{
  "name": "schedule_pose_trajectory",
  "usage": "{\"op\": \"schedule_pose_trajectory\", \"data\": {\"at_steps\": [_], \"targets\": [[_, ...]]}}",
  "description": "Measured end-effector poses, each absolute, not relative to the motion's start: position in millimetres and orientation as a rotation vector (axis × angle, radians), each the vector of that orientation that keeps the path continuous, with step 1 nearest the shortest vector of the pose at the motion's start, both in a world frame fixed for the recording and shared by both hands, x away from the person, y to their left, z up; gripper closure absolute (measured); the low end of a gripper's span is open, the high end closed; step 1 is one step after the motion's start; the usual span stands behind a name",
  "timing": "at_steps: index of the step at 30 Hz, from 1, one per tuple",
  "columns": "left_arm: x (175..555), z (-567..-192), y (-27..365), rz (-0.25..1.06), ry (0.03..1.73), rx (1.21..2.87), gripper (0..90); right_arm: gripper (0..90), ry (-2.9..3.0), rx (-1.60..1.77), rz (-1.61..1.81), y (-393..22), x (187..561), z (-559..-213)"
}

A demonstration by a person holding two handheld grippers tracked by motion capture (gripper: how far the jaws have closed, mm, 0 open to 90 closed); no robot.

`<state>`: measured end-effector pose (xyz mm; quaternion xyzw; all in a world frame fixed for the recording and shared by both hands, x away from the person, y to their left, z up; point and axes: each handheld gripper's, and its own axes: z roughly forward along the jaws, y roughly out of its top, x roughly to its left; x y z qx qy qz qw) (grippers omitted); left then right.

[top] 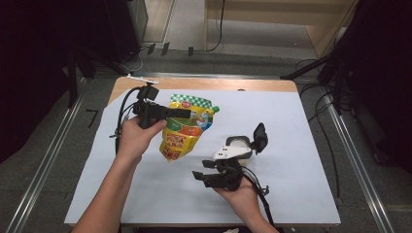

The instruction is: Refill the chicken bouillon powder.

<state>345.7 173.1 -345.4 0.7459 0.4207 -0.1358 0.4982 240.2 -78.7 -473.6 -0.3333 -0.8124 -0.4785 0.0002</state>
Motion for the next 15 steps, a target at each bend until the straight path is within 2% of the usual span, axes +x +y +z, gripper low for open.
{"op": "schedule_pose_trajectory", "data": {"at_steps": [15], "targets": [[369.0,-364.7,191.5,-0.245,1.112,1.772,90.0,47.2,-2.514,-1.065,-1.519,-87.2,237.1,-471.4]]}}
